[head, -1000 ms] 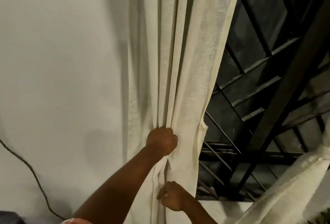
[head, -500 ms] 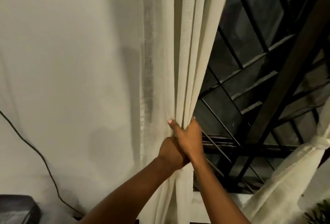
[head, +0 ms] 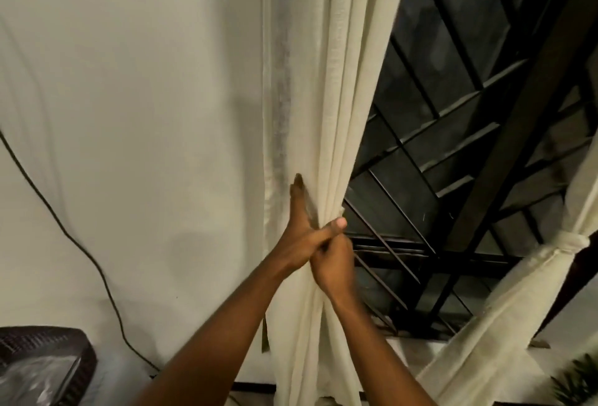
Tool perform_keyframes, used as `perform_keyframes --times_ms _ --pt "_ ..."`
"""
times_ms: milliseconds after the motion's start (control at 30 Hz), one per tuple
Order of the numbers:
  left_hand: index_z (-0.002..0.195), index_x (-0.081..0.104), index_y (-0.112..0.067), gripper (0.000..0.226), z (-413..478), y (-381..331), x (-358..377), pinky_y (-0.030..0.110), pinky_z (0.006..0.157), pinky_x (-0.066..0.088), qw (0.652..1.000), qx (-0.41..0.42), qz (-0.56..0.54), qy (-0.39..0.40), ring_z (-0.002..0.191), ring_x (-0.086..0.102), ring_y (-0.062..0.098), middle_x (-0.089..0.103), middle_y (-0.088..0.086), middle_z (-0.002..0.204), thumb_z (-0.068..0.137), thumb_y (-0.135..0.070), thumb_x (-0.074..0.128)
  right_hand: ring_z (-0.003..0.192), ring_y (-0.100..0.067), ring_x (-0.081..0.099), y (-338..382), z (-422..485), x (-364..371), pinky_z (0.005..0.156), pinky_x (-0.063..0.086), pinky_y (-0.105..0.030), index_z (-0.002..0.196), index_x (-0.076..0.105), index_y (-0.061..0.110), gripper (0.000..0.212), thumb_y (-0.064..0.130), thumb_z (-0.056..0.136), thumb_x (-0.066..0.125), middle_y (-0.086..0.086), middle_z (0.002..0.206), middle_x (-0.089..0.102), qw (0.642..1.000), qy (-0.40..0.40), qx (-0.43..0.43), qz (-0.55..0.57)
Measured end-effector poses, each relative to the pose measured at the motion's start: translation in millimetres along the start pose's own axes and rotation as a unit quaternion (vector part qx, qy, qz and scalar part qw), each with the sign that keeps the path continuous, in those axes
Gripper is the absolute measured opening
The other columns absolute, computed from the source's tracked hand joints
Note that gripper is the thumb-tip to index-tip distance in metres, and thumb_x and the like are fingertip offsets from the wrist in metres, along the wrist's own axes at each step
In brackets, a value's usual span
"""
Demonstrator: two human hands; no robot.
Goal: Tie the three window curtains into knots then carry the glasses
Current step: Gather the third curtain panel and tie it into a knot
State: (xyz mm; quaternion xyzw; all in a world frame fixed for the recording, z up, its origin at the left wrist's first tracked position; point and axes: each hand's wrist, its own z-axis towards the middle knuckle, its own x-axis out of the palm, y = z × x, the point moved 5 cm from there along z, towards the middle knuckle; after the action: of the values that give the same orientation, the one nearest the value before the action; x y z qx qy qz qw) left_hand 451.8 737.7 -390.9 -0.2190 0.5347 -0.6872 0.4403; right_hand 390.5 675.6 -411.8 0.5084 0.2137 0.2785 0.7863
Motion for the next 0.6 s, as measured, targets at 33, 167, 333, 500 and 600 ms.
perform_keyframes --times_ms 33,167,333,500,600 --pt "0.15 -0.007 -0.035 0.12 3.6 -3.4 4.3 0.03 0.116 0.019 1.0 -0.002 0.002 0.01 0.143 0.016 0.009 0.004 -0.009 0.159 0.065 -0.058 0.075 0.114 -0.025 0.058 -9.7 -6.3 0.2 0.097 0.044 -0.028 0.127 0.053 0.001 0.04 0.028 0.097 0.053 -0.01 0.12 0.061 0.999 -0.042 0.011 -0.009" --pt "0.15 0.02 -0.019 0.089 6.5 1.0 -7.6 0.024 0.101 0.035 0.99 -0.04 0.047 -0.129 0.127 0.044 0.016 0.041 0.002 0.144 0.08 -0.023 0.075 0.124 -0.018 0.051 -25.3 -29.1 26.1 0.102 0.045 -0.032 0.14 0.042 0.009 0.054 0.001 0.088 0.052 -0.006 0.132 0.055 0.936 0.299 -0.041 -0.184" --pt "0.131 0.051 -0.006 0.046 -12.3 18.8 -20.6 0.025 0.087 0.044 0.979 -0.101 0.05 -0.17 0.112 0.058 0.027 0.061 0.01 0.12 0.087 -0.012 0.065 0.1 -0.009 0.066 -22.9 -5.1 -19.4 0.093 0.051 -0.026 0.108 0.073 0.015 0.04 -0.005 0.082 0.049 0.006 0.104 0.072 0.985 0.096 -0.011 -0.14" --pt "0.125 0.054 -0.009 0.042 -16.8 22.7 -8.2 0.033 0.088 0.05 0.983 -0.141 0.039 -0.114 0.101 0.059 0.022 0.06 0.003 0.104 0.085 -0.01 0.065 0.088 -0.007 0.064 -16.6 30.3 -40.6 0.08 0.055 -0.035 0.128 0.053 0.026 0.046 0.015 0.085 0.065 0.01 0.096 0.067 0.993 0.015 0.013 -0.12" --pt "0.125 0.057 -0.012 0.043 -15.6 19.5 -0.6 0.028 0.084 0.049 0.989 -0.113 0.031 -0.087 0.098 0.059 0.016 0.061 -0.002 0.103 0.084 -0.016 0.07 0.09 -0.008 0.065 -14.0 45.4 -34.3 0.077 0.055 -0.034 0.135 0.047 0.03 0.053 0.028 0.085 0.067 0.009 0.098 0.067 0.981 0.081 0.005 -0.176"
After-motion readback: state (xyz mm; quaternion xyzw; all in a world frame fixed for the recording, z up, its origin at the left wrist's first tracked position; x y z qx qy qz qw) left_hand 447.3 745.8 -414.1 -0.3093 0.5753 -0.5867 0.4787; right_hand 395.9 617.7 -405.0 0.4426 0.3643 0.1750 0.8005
